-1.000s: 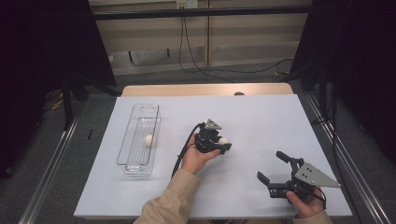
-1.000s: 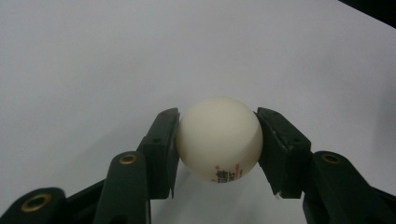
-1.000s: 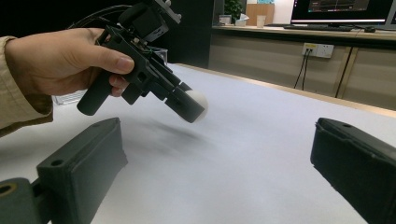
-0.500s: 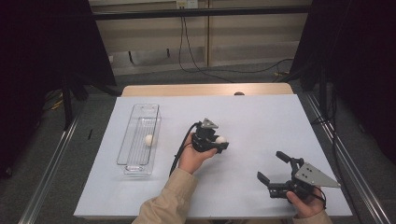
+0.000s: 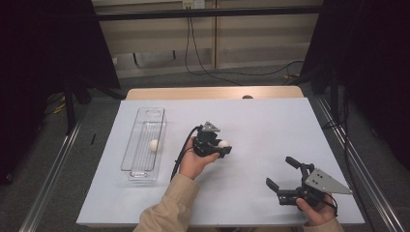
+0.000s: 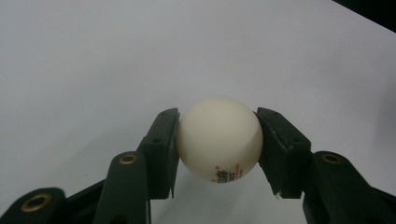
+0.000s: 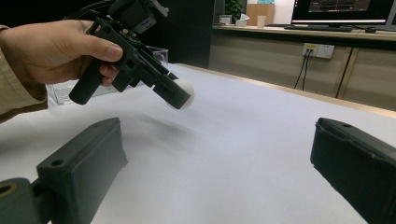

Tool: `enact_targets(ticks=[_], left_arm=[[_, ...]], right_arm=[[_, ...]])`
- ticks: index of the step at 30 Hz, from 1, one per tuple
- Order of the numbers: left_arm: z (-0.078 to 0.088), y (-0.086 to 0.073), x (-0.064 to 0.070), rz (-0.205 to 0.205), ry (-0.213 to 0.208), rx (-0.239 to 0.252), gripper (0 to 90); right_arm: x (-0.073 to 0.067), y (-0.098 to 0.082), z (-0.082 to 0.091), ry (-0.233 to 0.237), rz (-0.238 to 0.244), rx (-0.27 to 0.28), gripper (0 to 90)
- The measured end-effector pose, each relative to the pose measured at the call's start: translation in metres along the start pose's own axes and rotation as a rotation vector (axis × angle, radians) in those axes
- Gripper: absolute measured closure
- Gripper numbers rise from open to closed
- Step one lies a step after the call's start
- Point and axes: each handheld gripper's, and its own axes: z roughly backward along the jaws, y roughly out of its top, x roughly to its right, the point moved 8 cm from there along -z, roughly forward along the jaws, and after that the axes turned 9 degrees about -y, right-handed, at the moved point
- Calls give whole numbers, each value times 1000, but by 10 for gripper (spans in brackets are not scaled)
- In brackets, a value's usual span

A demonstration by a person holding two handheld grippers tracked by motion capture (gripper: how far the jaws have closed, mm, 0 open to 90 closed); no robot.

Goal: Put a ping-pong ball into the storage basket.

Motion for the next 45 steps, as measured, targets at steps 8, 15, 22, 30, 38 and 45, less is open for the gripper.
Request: enact_targets(ticks=[8, 15, 22, 30, 38, 45], left_arm=[[6, -1, -5, 7, 11, 5, 512], [12, -2, -8, 20, 20, 10, 512], [19, -3, -13, 35, 30, 19, 511], [28, -5, -17, 48, 36, 26, 511], [34, -6, -22, 61, 47, 33, 511], [36, -8, -24, 64, 56, 28, 512]], right_arm=[[0, 0, 0, 0, 0, 0, 21], [0, 0, 0, 1, 1, 1, 21], [0, 0, 0, 1, 5, 1, 21], [0, 0, 0, 0, 7, 1, 21], [-1, 0, -1, 0, 7, 1, 21], [0, 1, 0, 0, 9, 1, 21]])
